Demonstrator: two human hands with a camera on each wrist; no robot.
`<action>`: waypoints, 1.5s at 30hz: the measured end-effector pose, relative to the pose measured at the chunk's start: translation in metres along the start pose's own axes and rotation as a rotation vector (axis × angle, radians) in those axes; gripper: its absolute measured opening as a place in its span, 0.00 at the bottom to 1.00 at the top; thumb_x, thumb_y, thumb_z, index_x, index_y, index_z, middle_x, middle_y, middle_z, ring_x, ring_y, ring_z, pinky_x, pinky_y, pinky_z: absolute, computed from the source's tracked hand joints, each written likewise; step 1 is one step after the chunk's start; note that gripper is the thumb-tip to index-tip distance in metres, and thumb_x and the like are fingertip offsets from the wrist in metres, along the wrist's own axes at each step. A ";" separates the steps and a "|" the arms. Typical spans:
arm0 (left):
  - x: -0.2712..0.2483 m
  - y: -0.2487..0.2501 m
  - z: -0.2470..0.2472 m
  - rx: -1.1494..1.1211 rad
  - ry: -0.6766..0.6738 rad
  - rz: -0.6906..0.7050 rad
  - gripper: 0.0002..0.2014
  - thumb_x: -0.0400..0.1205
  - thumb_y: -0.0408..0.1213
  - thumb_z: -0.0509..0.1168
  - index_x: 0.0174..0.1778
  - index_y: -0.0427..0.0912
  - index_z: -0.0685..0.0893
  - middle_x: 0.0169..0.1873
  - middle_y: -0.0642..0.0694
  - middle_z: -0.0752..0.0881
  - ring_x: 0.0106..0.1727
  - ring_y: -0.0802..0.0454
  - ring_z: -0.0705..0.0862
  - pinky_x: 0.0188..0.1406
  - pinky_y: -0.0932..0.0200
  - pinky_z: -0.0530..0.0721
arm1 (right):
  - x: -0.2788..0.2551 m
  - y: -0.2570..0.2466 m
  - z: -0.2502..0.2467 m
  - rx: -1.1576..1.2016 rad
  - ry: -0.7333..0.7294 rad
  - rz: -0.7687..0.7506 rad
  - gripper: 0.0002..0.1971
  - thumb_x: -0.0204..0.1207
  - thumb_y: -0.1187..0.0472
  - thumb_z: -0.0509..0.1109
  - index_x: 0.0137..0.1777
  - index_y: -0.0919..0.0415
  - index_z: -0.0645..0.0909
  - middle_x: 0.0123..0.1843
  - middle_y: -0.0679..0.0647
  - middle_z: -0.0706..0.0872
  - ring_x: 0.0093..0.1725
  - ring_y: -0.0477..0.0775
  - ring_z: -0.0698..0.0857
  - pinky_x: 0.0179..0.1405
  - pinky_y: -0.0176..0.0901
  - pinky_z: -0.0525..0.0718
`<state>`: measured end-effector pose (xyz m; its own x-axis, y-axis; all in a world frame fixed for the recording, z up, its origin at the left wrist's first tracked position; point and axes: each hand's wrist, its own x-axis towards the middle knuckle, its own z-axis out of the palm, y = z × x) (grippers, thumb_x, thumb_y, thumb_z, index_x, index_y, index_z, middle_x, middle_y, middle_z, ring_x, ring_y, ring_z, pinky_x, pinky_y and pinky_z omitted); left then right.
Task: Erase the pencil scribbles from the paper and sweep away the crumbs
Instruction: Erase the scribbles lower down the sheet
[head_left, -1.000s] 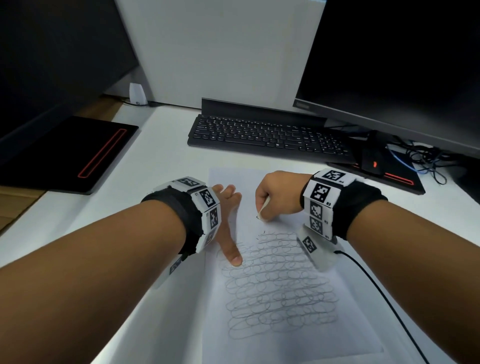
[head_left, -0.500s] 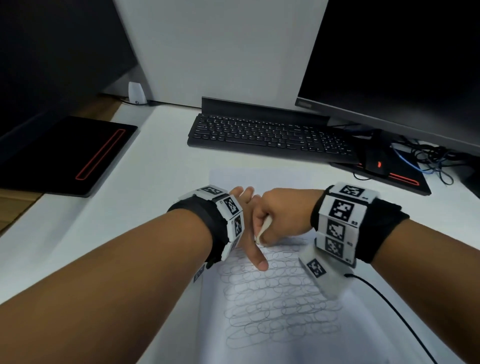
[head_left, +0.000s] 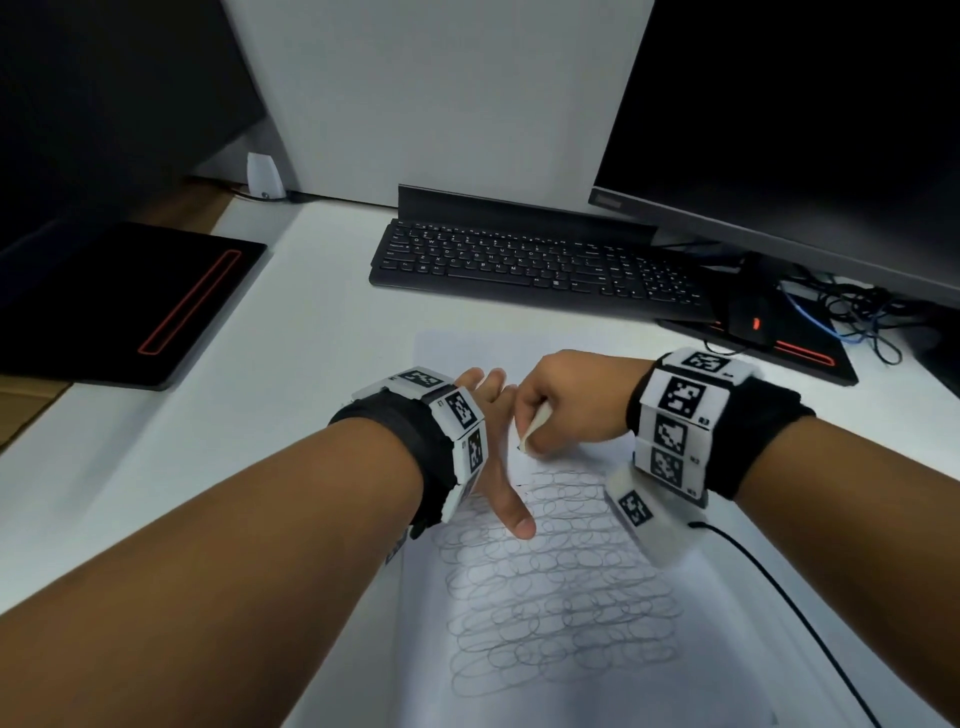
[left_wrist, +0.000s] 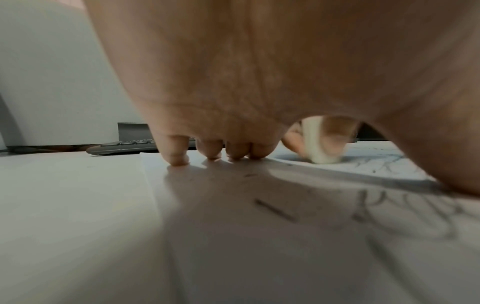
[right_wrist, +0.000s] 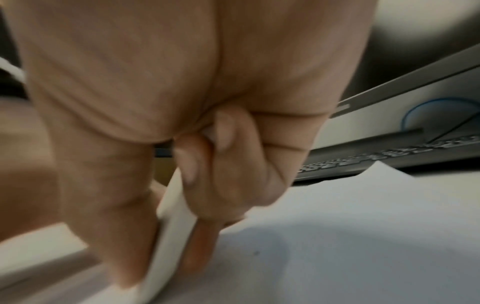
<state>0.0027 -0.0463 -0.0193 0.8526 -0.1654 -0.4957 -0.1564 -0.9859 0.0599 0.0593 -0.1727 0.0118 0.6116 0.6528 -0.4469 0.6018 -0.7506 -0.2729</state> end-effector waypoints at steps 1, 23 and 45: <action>0.001 0.001 -0.001 0.015 -0.010 0.004 0.66 0.64 0.70 0.74 0.87 0.49 0.41 0.86 0.43 0.39 0.86 0.42 0.36 0.82 0.39 0.43 | -0.002 -0.002 0.003 -0.002 -0.035 -0.023 0.03 0.71 0.57 0.77 0.43 0.51 0.88 0.36 0.40 0.86 0.39 0.38 0.82 0.40 0.35 0.78; -0.004 0.001 -0.004 0.038 0.022 -0.003 0.65 0.63 0.70 0.75 0.86 0.44 0.46 0.85 0.44 0.47 0.86 0.43 0.45 0.83 0.38 0.55 | -0.004 0.005 0.002 0.004 -0.090 -0.016 0.04 0.70 0.53 0.78 0.43 0.50 0.89 0.36 0.44 0.90 0.33 0.38 0.83 0.42 0.37 0.83; -0.008 0.004 -0.004 0.056 0.030 0.005 0.62 0.65 0.68 0.75 0.86 0.42 0.48 0.85 0.44 0.48 0.86 0.44 0.46 0.82 0.46 0.52 | -0.005 0.013 0.001 -0.026 -0.008 0.012 0.03 0.69 0.58 0.76 0.42 0.51 0.88 0.32 0.47 0.89 0.32 0.42 0.85 0.41 0.40 0.86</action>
<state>-0.0025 -0.0489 -0.0112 0.8662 -0.1716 -0.4694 -0.1875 -0.9822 0.0130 0.0642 -0.1859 0.0096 0.6149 0.6431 -0.4565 0.6079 -0.7552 -0.2451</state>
